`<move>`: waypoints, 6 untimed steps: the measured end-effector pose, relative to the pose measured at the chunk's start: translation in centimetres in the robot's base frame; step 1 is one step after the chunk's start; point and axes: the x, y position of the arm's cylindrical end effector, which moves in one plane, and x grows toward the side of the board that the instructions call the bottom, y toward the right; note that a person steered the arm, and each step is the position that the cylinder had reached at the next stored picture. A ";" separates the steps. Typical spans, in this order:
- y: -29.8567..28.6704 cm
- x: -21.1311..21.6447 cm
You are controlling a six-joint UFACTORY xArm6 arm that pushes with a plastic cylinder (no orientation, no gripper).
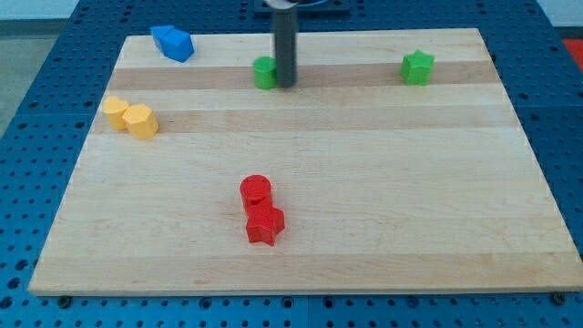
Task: Move your arm closer to the green star
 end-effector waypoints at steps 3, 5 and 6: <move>-6.7 -4.4; 2.2 -4.0; 6.6 -3.6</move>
